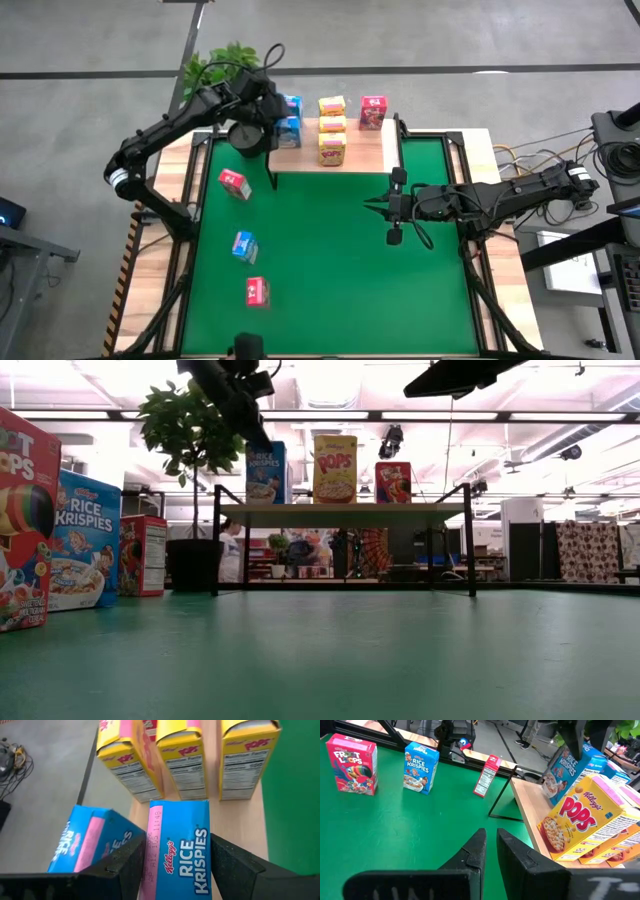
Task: Stack cereal on shelf
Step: Put the right blue cereal box on the shelf
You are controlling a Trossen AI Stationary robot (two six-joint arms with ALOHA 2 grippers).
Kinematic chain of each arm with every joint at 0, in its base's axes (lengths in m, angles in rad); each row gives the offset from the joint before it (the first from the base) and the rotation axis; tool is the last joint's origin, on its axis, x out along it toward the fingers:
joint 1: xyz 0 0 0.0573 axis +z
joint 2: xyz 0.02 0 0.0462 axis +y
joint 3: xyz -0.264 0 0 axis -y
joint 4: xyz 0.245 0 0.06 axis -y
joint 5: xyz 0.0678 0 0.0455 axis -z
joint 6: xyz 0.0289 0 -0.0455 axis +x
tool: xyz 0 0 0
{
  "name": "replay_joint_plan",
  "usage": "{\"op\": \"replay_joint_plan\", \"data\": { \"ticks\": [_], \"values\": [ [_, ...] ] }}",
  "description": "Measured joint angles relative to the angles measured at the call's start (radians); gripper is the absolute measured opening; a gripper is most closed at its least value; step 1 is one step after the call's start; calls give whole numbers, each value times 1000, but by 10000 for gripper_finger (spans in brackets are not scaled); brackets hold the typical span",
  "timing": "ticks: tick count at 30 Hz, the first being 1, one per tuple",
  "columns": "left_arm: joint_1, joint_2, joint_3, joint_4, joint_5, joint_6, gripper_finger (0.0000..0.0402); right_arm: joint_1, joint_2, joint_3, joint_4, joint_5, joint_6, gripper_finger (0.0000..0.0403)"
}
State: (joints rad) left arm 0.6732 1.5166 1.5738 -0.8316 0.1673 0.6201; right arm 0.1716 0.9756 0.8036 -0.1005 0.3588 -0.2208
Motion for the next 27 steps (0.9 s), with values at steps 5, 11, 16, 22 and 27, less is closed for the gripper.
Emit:
{"op": "replay_joint_plan", "data": {
  "ticks": [5, 11, 16, 22, 27],
  "values": [
    [10, 1, 0, 1, 7, -26, 189, 0, 0, 0, 0, 0, 0, 33],
    [9, 1, 0, 2, 34, -55, 189, 0, 0, 0, 0, 0, 0, 34],
    [10, 1, 0, 4, 34, -63, 189, 0, 0, 0, 1, 0, -1, 34],
    [10, 2, 0, 4, 25, -63, 189, 0, 0, 0, 1, 0, -6, 34],
    [10, 2, -4, 12, 25, -62, 189, 0, 0, 0, 1, 0, -7, 34]
  ]
}}
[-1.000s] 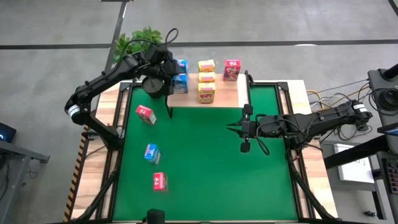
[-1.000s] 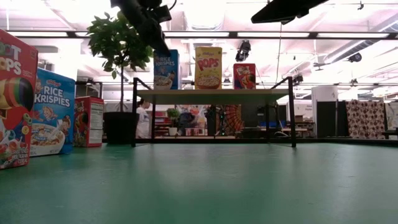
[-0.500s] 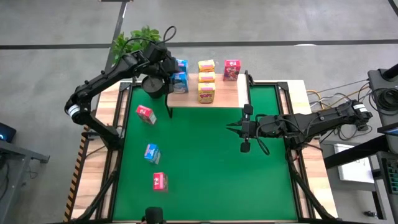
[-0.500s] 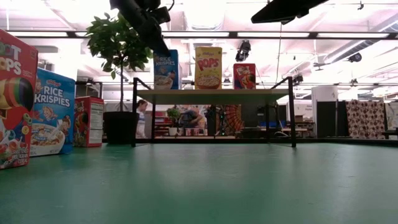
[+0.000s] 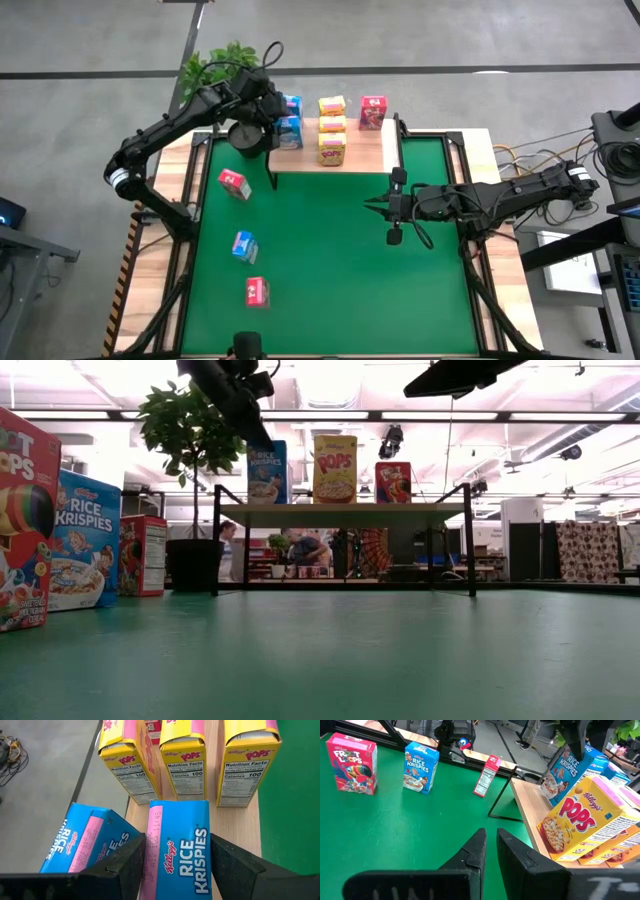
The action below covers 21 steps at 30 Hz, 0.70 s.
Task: Stack cereal on shelf
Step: Put the right blue cereal box on the shelf
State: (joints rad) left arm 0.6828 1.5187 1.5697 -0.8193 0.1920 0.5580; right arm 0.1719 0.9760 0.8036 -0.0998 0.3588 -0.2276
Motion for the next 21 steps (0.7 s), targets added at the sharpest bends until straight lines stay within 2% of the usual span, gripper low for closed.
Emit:
{"op": "replay_joint_plan", "data": {
  "ticks": [6, 21],
  "values": [
    [2, 0, -27, 6, -37, -5, 189, 0, 0, 0, 0, 0, 0, 34],
    [2, 1, -31, 19, -35, -17, 190, 0, 0, 0, 0, 0, 0, 34]
  ]
}}
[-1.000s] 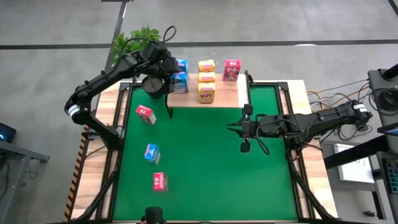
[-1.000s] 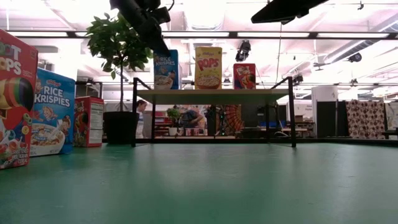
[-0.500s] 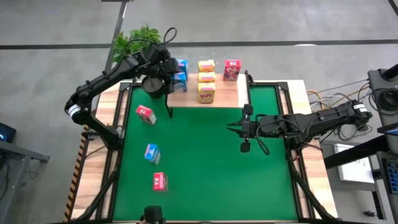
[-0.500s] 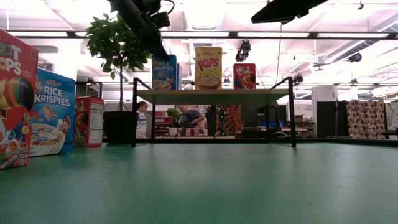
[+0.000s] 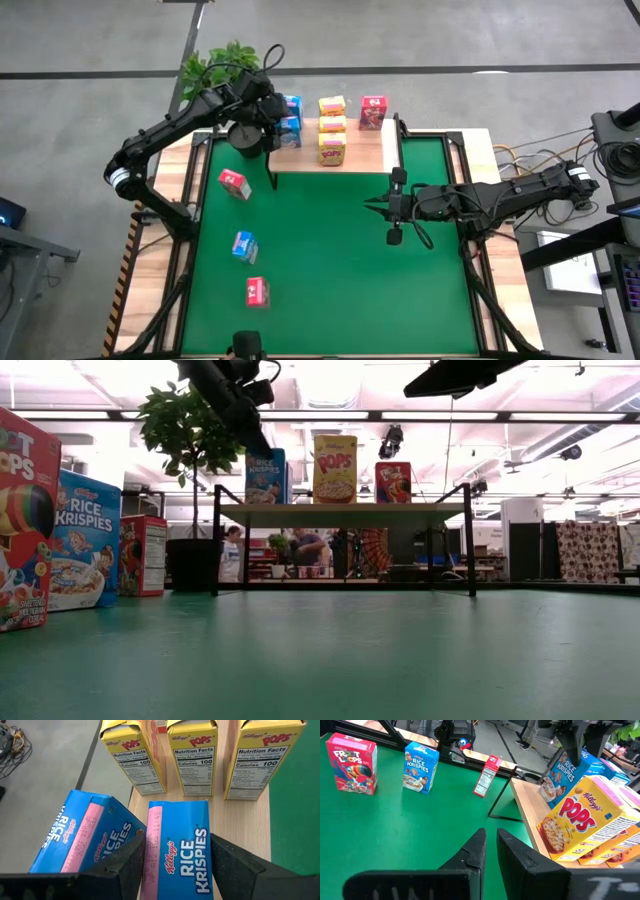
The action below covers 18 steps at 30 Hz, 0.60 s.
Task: Stack cereal on shelf
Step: Put the right blue cereal box on the shelf
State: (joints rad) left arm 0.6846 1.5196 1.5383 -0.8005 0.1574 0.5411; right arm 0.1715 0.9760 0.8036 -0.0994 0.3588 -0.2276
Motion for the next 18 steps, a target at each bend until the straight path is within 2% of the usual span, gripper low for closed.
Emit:
{"op": "replay_joint_plan", "data": {
  "ticks": [18],
  "values": [
    [0, 0, -1, 1, 2, 0, 199, 0, 0, 0, 0, 0, 0, 34]
  ]
}}
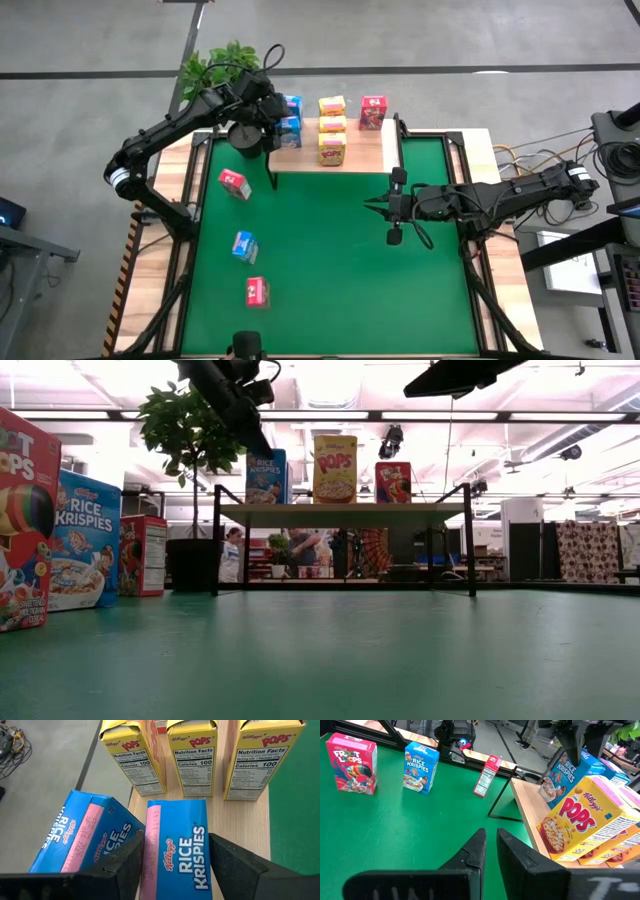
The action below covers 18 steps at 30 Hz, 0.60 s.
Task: Stack cereal on shelf
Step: Put the right blue cereal box on the shelf, then put the blue cereal box on the shelf
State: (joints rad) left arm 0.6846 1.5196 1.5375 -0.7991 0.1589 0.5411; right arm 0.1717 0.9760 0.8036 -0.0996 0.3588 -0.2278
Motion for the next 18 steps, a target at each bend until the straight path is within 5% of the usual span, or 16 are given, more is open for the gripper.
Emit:
{"op": "replay_joint_plan", "data": {
  "ticks": [18],
  "values": [
    [-31, -4, 86, -75, 0, -1, 242, 0, 0, 0, 0, 0, 0, 33]
  ]
}}
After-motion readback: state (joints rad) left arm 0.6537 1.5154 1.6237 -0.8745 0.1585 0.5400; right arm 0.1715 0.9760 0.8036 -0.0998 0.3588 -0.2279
